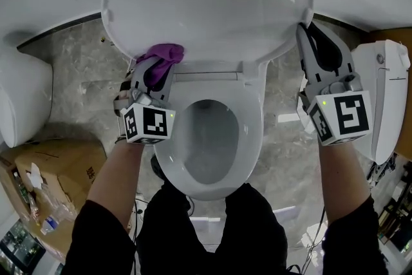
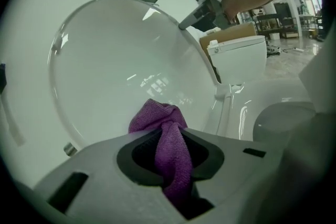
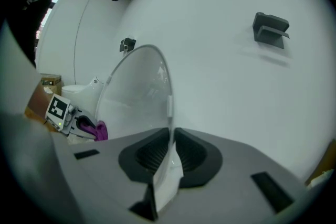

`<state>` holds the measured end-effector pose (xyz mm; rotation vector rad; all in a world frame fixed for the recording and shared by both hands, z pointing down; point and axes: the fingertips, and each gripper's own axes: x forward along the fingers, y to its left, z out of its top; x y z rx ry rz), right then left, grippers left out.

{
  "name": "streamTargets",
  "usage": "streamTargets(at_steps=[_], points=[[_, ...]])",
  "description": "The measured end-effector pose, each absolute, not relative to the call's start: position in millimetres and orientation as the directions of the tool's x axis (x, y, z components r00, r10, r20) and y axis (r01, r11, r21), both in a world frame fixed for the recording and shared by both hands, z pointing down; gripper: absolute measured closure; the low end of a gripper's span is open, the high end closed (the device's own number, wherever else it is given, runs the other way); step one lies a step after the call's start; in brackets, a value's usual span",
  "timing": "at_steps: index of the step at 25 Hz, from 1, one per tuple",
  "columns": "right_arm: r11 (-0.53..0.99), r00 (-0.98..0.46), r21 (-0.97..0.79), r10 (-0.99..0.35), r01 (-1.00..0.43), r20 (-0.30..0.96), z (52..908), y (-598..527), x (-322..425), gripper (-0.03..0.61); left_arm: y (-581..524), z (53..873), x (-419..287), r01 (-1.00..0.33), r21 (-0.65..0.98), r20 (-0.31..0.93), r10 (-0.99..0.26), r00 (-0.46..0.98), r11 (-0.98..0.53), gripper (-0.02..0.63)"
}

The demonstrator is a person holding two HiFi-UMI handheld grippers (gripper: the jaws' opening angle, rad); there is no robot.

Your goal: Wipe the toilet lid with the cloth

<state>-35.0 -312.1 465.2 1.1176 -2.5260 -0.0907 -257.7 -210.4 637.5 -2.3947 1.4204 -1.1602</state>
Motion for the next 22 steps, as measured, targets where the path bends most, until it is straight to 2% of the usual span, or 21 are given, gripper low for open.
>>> streamTargets(at_steps=[6,12,16,22], points=[[0.685,-0.618,0.224,-0.725,-0.693,0.305,466,-311,-35,0.543,-202,675,-253,-0.707,-0.415,0.598,-0.757,0.262,-0.573,0.532],[0.680,-0.604,0.228,-0.728,-0.697,0.324,469,-313,-34,0.543,-204,668,-253,-0.701,-0.401,0.628,-0.734,0.259,-0.590,0.532],[0.692,-0.615,0.219,-0.716,-0.688,0.331,469,-313,-34,0.543,-211,636,-247,-0.695,-0.419,0.606,-0.750,0.266,-0.585,0.532],[0.702,-0.608,0.190,-0.698,-0.687,0.379,474,-313,-32,0.543,-235,547,-237,-0.675,-0.491,0.521,-0.807,0.279,-0.551,0.532]])
